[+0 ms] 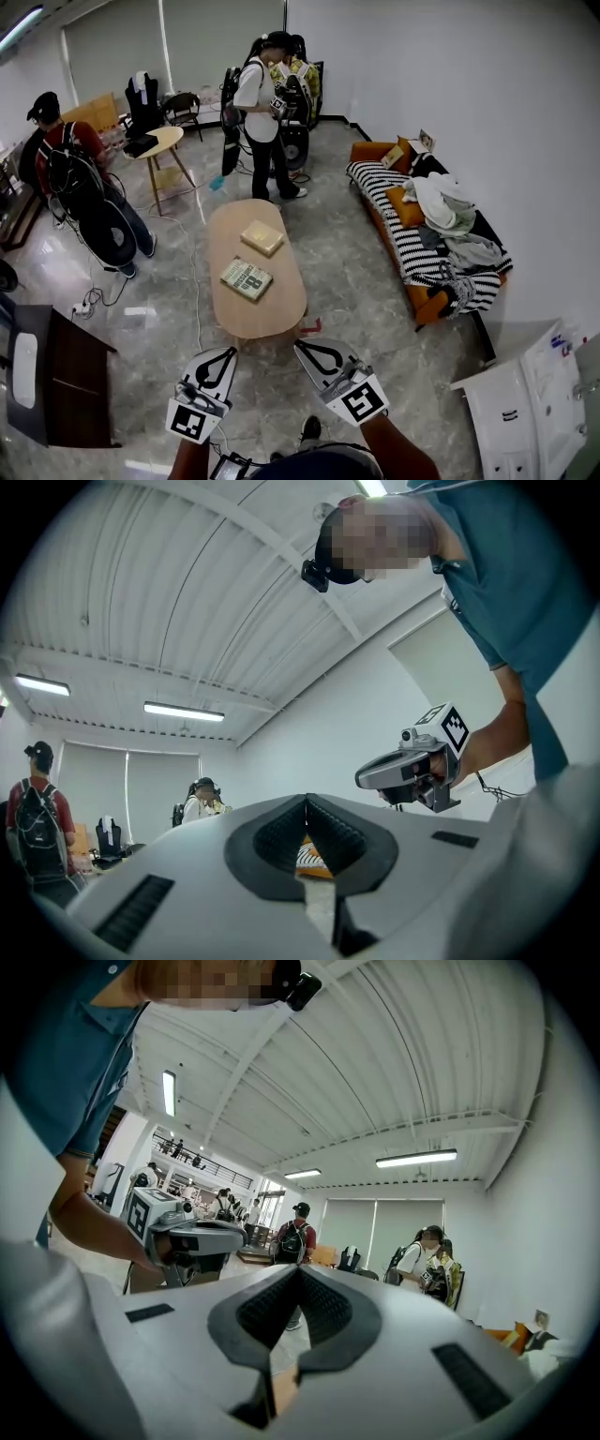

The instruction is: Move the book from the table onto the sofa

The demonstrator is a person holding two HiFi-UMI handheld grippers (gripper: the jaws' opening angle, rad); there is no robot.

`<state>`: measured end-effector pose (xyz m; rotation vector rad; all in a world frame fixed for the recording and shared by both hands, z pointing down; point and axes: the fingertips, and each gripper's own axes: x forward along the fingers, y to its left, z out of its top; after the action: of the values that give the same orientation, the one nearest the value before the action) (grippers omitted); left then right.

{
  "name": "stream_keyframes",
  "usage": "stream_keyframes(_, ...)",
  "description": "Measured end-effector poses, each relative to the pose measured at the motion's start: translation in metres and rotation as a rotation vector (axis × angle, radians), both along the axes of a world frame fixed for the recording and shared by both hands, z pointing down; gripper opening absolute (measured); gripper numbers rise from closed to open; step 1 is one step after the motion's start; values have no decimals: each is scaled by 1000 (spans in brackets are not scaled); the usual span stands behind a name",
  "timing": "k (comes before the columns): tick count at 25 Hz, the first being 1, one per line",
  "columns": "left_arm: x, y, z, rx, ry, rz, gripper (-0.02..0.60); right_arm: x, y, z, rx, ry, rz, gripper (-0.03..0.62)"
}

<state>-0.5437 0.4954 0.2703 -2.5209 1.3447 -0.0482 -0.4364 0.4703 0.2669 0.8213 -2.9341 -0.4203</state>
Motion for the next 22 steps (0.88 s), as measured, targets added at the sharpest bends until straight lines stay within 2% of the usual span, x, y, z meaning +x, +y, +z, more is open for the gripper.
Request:
stream_keyframes(10,20,-61,7,-8,-28,-84,5,15,-71,8,-12,-33,-79,8)
stream_keyframes(15,25,-76,7,-15,-40,-82,5,17,-85,8,-20,-44,-86,8)
stream_keyframes(22,7,-101,6,-18,-33,-60,5,4,-107,12,-31,-27,-59,8)
